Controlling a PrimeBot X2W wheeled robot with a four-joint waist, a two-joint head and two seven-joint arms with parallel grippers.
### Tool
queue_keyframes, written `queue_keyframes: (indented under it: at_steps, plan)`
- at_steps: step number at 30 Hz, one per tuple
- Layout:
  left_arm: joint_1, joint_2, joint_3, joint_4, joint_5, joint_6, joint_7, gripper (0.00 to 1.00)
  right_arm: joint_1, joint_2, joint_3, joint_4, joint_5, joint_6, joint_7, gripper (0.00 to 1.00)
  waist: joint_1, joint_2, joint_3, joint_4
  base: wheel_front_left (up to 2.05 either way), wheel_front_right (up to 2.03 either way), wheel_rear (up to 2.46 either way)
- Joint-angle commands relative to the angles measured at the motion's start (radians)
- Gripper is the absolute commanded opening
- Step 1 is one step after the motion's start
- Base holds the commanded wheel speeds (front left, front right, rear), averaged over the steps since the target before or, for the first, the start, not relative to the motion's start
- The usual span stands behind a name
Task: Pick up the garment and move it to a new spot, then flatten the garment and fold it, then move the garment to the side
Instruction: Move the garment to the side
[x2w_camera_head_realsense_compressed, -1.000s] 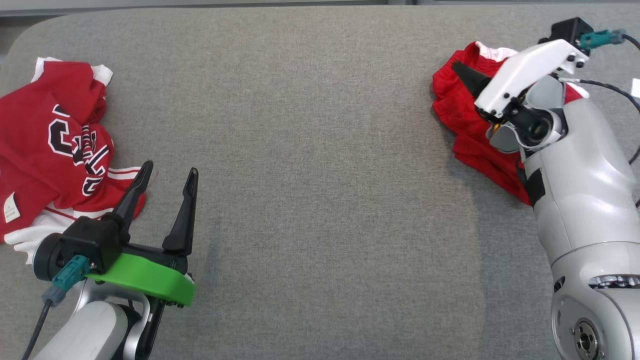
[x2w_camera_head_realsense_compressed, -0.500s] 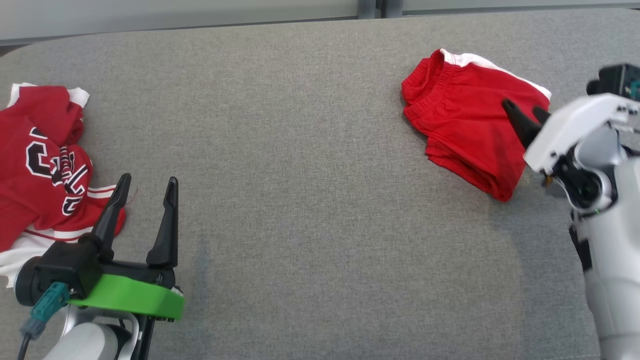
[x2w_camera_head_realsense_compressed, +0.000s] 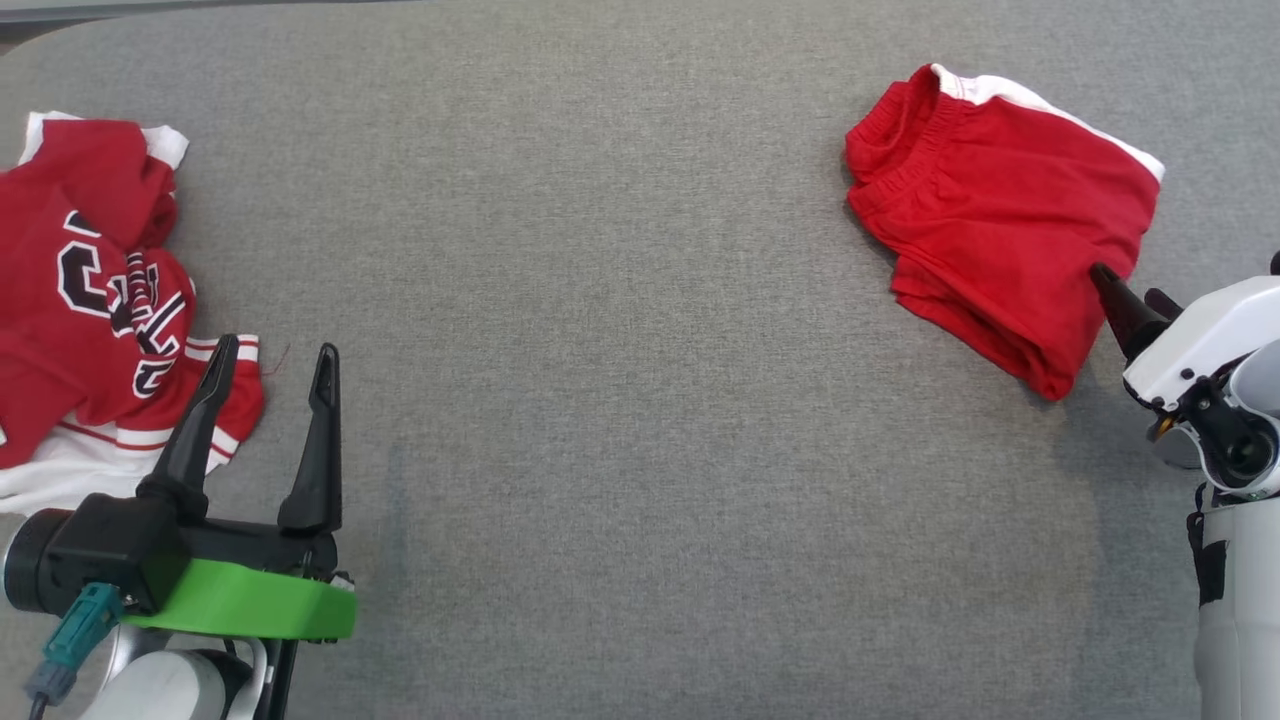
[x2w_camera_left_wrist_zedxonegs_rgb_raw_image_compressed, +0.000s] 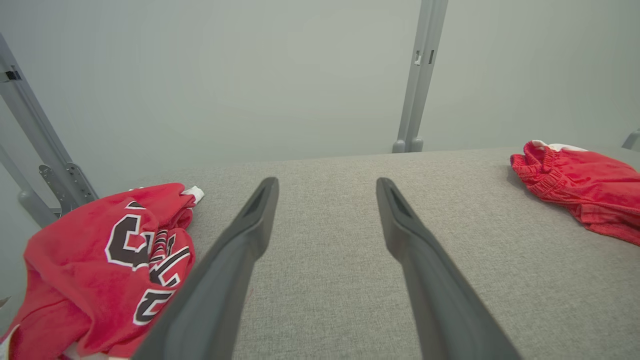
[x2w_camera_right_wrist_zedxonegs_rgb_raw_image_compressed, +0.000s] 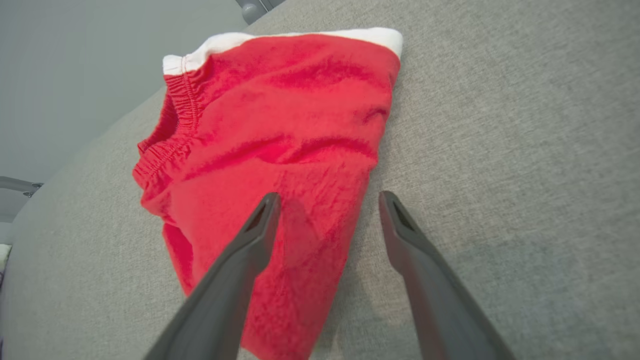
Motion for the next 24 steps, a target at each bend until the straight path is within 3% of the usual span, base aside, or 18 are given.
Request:
queue_keyframes:
  at_steps: [1, 15, 17, 20, 24]
  plan:
    - [0.002, -0.004, 0.005, 0.001, 0.007, -0.009, -0.006, 1.00, -0.019, 0.004, -0.027, 0.025, -0.009, 0.000, -0.012, 1.00, 0.0001, 0.0000, 0.009, 0.028, 0.00, 0.00, 0.00]
    - [0.009, -0.006, 0.020, -0.007, 0.000, -0.013, -0.007, 1.00, -0.153, 0.049, -0.263, 0.294, -0.003, 0.000, -0.058, 1.00, 0.0001, 0.0000, 0.028, 0.084, 0.00, 0.00, 0.00]
    - [0.012, -0.010, 0.020, -0.006, -0.004, -0.014, -0.007, 1.00, -0.186, 0.054, -0.274, 0.317, 0.019, 0.000, -0.062, 0.00, 0.0001, 0.0000, 0.030, 0.084, 0.00, 0.00, 0.00]
    - [0.014, -0.011, 0.020, -0.001, -0.010, -0.016, -0.006, 1.00, -0.227, 0.051, -0.239, 0.317, 0.032, 0.000, -0.040, 0.00, 0.0001, 0.0000, 0.036, 0.081, 0.00, 0.00, 0.00]
    - [0.007, -0.017, 0.020, 0.011, -0.016, -0.022, -0.007, 1.00, -0.263, -0.018, -0.178, 0.288, -0.003, 0.000, 0.024, 0.00, 0.0001, 0.0000, 0.044, 0.083, 0.00, 0.00, 0.00]
